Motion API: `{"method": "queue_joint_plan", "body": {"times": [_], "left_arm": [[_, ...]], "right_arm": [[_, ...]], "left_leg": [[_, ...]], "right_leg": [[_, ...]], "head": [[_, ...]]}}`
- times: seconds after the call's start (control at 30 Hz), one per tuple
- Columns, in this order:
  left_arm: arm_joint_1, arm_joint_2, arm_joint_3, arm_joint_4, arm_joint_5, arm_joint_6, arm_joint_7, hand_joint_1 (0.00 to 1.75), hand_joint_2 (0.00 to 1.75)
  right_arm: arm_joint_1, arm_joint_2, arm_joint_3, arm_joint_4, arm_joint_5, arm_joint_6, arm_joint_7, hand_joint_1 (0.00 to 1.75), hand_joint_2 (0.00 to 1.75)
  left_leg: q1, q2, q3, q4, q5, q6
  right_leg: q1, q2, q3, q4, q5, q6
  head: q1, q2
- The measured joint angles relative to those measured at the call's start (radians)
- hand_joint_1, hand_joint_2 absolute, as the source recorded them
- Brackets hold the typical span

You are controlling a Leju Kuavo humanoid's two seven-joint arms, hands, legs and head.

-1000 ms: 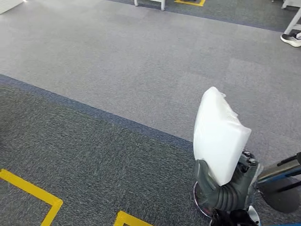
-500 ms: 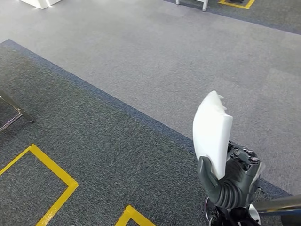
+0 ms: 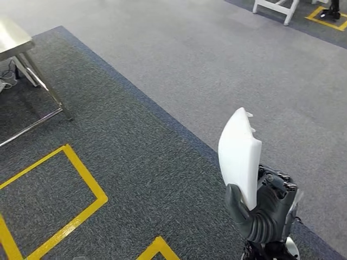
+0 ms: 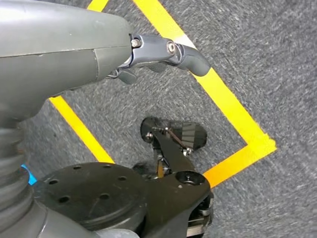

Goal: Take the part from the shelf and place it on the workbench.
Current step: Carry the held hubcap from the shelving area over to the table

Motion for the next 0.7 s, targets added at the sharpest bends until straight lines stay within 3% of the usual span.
{"method": "queue_joint_plan", "body": {"times": [0.07, 0.1, 0.17, 0.2, 0.27, 0.33, 0.4, 0.43, 0.5, 0.57, 0.63, 0.7], "left_arm": [[-0.002, 0.000, 0.000, 0.000, 0.000, 0.000, 0.000, 0.00, 1.75], [-0.002, 0.000, -0.001, 0.000, 0.000, 0.000, 0.000, 0.00, 1.75], [0.002, 0.002, -0.001, 0.000, 0.000, 0.000, 0.000, 0.00, 1.75], [0.005, 0.003, -0.001, 0.000, 0.000, 0.000, 0.000, 0.00, 1.75], [0.007, 0.003, -0.002, -0.001, 0.000, 0.000, 0.000, 0.00, 1.75], [0.005, 0.001, -0.003, -0.002, 0.000, 0.000, 0.000, 0.00, 1.75], [0.004, -0.001, -0.005, -0.002, 0.000, 0.000, 0.000, 0.00, 1.75], [0.006, -0.002, -0.006, -0.002, 0.000, 0.000, 0.000, 0.00, 1.75], [0.008, -0.001, -0.008, -0.002, 0.000, 0.001, 0.000, 0.00, 1.75], [0.006, 0.001, -0.009, -0.002, 0.000, 0.001, 0.000, 0.00, 1.75], [0.004, 0.002, -0.009, -0.002, 0.000, 0.002, 0.000, 0.00, 1.75], [0.006, 0.002, -0.009, -0.002, 0.000, 0.003, 0.000, 0.00, 1.75]], "right_arm": [[-0.001, 0.000, 0.000, 0.000, -0.001, 0.000, 0.000, 1.75, 1.75], [-0.001, 0.000, 0.000, 0.001, -0.001, 0.000, 0.000, 1.75, 1.75], [-0.002, 0.000, 0.000, 0.001, -0.002, 0.001, 0.001, 1.75, 1.75], [-0.004, 0.000, 0.000, 0.001, -0.002, 0.001, 0.001, 1.75, 1.75], [-0.006, 0.000, 0.001, 0.001, -0.002, 0.001, 0.001, 1.75, 1.75], [-0.003, 0.000, 0.000, 0.001, -0.001, 0.002, 0.001, 1.75, 1.75], [0.002, 0.000, 0.000, 0.001, -0.001, 0.004, 0.001, 1.75, 1.75], [0.003, 0.000, 0.000, 0.001, -0.001, 0.004, 0.001, 1.75, 1.75], [0.003, 0.000, 0.000, 0.001, -0.002, 0.007, 0.001, 1.75, 1.75], [0.005, 0.000, 0.000, 0.001, -0.002, 0.009, 0.000, 1.75, 1.75], [0.006, 0.000, 0.000, 0.001, -0.002, 0.011, -0.001, 1.75, 1.75], [0.005, 0.000, 0.000, 0.001, -0.003, 0.013, -0.002, 1.75, 1.75]], "left_leg": [[0.000, -0.027, -0.002, 0.007, -0.005, -0.009], [0.001, -0.038, -0.006, 0.009, -0.005, -0.015], [0.004, -0.060, -0.013, 0.009, -0.001, -0.026], [0.005, -0.057, -0.015, 0.011, -0.002, -0.031], [0.002, -0.014, -0.032, 0.052, -0.027, -0.041], [0.004, 0.042, -0.089, 0.170, -0.086, -0.050], [0.007, 0.056, -0.144, 0.281, -0.122, -0.055], [0.008, 0.058, -0.149, 0.292, -0.114, -0.055], [0.006, 0.074, -0.099, 0.192, -0.047, -0.046], [-0.006, 0.122, -0.035, 0.063, -0.001, -0.031], [-0.017, 0.146, -0.016, 0.018, -0.001, -0.022], [-0.015, 0.124, -0.015, 0.007, 0.002, -0.016]], "right_leg": [[-0.005, 0.040, 0.049, -0.117, 0.049, -0.003], [-0.005, 0.053, 0.063, -0.143, 0.052, -0.007], [-0.003, 0.046, 0.072, -0.150, 0.048, -0.019], [-0.003, 0.034, 0.074, -0.152, 0.050, -0.026], [-0.006, 0.010, 0.081, -0.158, 0.051, -0.037], [-0.004, -0.019, 0.086, -0.160, 0.047, -0.045], [-0.001, -0.050, 0.089, -0.160, 0.042, -0.049], [-0.001, -0.062, 0.091, -0.160, 0.039, -0.050], [0.001, -0.086, 0.100, -0.160, 0.033, -0.049], [0.006, -0.108, 0.109, -0.160, 0.025, -0.043], [0.010, -0.130, 0.112, -0.160, 0.019, -0.034], [0.011, -0.146, 0.118, -0.163, 0.013, -0.024]], "head": [[0.000, 0.000], [-0.001, 0.000], [-0.001, 0.000], [-0.001, 0.000], [-0.007, 0.000], [-0.014, 0.000], [-0.015, 0.000], [-0.015, 0.000], [-0.015, 0.000], [-0.015, 0.000], [-0.014, 0.000], [-0.014, 0.000]]}}
